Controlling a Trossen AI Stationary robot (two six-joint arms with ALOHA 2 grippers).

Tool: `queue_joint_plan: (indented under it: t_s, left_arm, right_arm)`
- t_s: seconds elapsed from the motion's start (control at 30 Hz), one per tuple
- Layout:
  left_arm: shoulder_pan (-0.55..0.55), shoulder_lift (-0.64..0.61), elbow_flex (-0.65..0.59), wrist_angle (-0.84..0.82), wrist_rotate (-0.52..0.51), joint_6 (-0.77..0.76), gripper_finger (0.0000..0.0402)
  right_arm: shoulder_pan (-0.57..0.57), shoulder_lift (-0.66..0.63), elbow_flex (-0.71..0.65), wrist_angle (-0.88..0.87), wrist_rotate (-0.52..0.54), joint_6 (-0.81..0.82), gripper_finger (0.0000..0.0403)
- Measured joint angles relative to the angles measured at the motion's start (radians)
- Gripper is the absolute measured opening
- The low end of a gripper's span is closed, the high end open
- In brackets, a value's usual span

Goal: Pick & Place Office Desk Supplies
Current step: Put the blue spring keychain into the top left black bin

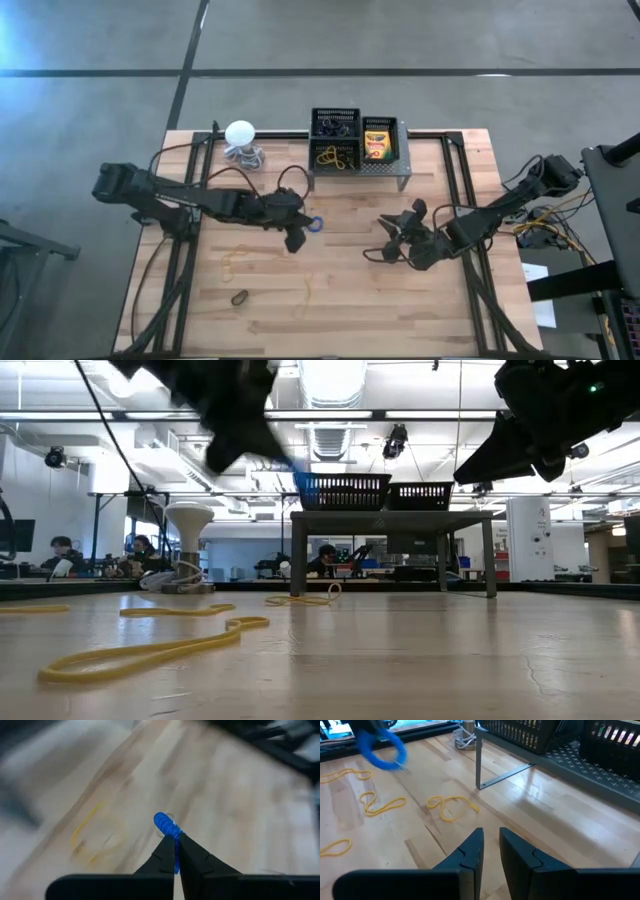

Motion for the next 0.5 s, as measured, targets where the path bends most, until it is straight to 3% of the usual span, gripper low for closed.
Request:
queue_joint_plan:
  t_s: [0.2, 0.5]
  left_arm:
    - [0.045, 0.093, 0.349, -0.156, -0.025, 0.176, 0.0006]
    - [0.398, 0.395, 0.909, -0.335, -0.018, 0.402, 0.0006]
  right_arm:
    - [-0.004, 0.000, -0.002, 0.004, 0.003, 0.000, 0.0056]
    - [-0.004, 0.000, -0.005, 0.003, 0.003, 0.000, 0.0057]
